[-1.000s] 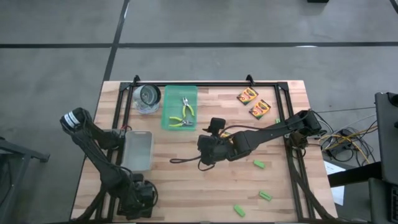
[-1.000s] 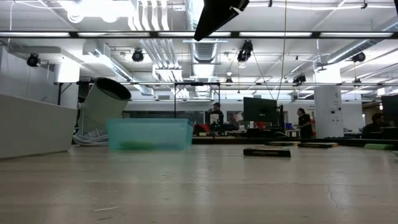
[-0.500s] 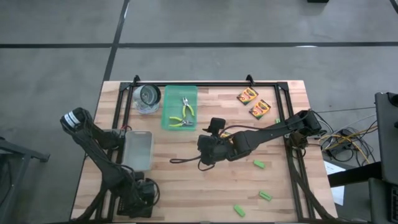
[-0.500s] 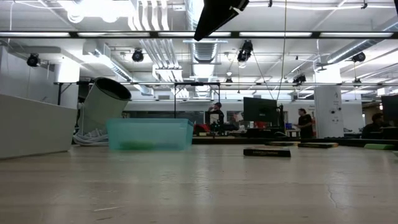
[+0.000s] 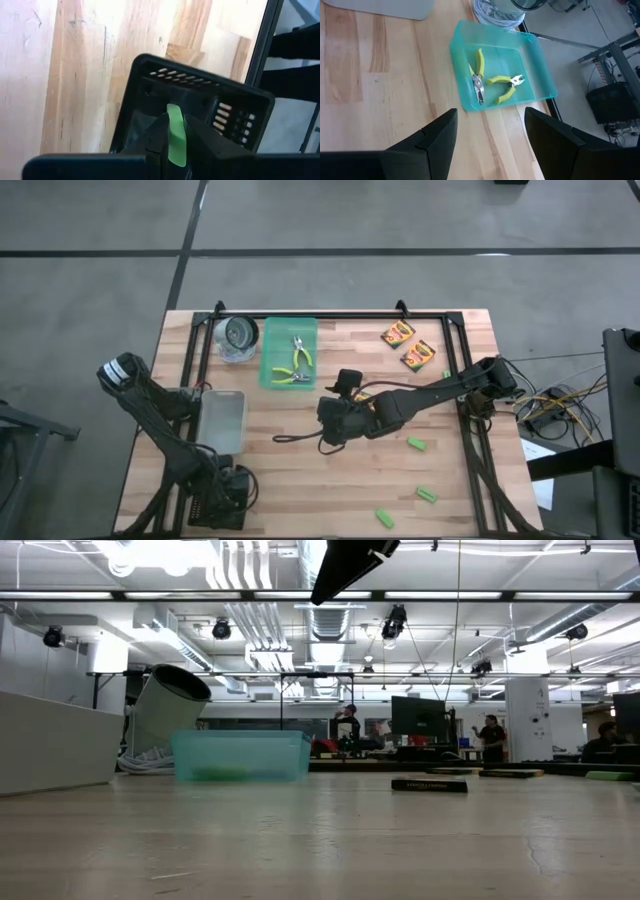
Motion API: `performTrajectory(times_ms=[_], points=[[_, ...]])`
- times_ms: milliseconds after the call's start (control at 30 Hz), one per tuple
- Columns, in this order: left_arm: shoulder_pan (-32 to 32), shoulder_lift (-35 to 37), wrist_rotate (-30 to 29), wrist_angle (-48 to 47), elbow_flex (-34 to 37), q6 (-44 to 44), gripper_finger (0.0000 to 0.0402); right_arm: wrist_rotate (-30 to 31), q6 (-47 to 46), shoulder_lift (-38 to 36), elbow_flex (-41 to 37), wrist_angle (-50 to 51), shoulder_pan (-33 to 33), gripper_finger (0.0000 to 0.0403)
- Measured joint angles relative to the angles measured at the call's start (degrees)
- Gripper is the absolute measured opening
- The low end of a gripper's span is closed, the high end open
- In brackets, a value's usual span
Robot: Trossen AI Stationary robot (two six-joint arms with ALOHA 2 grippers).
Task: Pick & Place School Supplies
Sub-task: Put the green eraser into the black bin
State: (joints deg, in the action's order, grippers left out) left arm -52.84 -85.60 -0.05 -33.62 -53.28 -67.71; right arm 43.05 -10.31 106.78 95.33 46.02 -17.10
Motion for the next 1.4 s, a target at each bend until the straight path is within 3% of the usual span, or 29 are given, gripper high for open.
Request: performTrajectory(times_ms=[633, 1400], points=[[-0.02, -0.04, -5.85, 2.79, 0.45, 1.85, 0.0056, 0.00, 0.40, 0.00, 0.00, -0.09, 0.00, 0.0226], [-2.73, -0.02, -4.78, 6.57, 3.89, -3.87, 0.0056, 0.01, 0.40, 0.00, 0.00, -0.49, 0.00, 0.0226]])
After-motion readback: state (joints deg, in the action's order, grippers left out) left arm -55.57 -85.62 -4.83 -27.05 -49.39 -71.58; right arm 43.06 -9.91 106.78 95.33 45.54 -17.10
